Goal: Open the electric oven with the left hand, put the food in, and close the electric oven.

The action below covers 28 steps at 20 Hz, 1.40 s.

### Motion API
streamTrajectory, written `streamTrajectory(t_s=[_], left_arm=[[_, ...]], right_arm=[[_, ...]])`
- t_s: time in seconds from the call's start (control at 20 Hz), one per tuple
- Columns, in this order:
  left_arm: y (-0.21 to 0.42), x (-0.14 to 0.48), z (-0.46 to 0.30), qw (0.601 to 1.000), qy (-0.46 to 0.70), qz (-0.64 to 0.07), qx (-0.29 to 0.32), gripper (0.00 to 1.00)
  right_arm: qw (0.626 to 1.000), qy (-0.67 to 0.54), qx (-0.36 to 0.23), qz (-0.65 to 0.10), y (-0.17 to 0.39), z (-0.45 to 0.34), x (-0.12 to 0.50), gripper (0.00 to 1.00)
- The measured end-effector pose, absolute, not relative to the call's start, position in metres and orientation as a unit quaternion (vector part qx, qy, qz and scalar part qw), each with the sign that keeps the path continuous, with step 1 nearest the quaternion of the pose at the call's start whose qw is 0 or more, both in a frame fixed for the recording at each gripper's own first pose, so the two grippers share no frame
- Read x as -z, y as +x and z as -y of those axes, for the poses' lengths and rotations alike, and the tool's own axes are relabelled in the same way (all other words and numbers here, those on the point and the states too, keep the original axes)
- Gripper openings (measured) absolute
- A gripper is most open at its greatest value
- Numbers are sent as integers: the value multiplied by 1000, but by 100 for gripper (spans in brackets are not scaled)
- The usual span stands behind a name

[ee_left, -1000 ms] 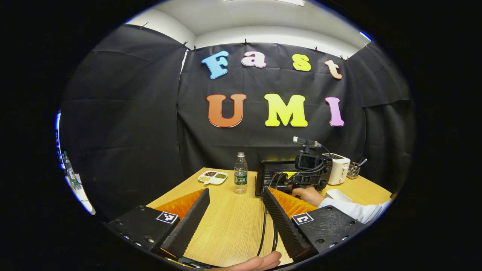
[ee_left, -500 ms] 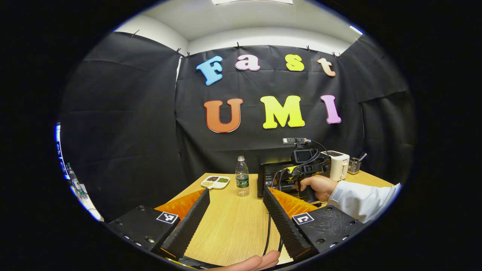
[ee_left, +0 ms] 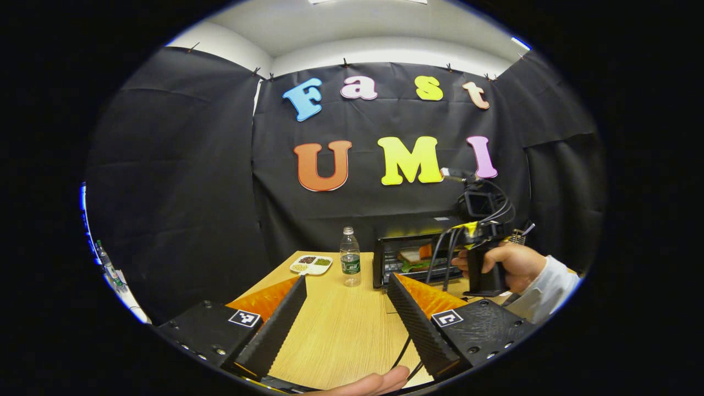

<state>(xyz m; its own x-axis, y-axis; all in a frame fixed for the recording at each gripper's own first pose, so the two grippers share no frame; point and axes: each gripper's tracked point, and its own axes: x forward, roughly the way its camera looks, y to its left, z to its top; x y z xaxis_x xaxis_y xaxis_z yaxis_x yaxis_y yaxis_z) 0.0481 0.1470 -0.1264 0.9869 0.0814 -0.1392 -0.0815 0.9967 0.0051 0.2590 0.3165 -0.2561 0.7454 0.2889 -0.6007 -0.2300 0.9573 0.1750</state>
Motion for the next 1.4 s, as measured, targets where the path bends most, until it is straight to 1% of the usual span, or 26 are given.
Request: streamTrajectory(t_s=[0.05,0.15,0.35,0.55,0.7,0.85,1.2,1.4], left_arm=[[51,126,-144,997,1,-70,-39,97],[59,123,-145,996,-4,-66,-55,97],[76,128,-128,996,-3,-72,-52,97],[98,146,-101,995,-15,-92,-33,97],[115,167,-77,992,-35,-118,-16,98],[128,187,-52,990,-29,-137,-1,98],[145,256,8,975,-19,-218,44,98],[151,289,37,962,-22,-266,60,98]], right_arm=[[937,48,-138,-317,251,-306,243,95],[945,58,-138,-291,235,-289,219,95],[965,49,-126,-224,204,-243,163,95],[977,44,-118,-172,175,-193,125,95],[984,26,-97,-146,156,-159,117,95],[987,29,-97,-124,140,-137,107,96],[995,25,-62,-69,109,-68,80,95],[998,18,-40,-53,104,-35,77,95]])
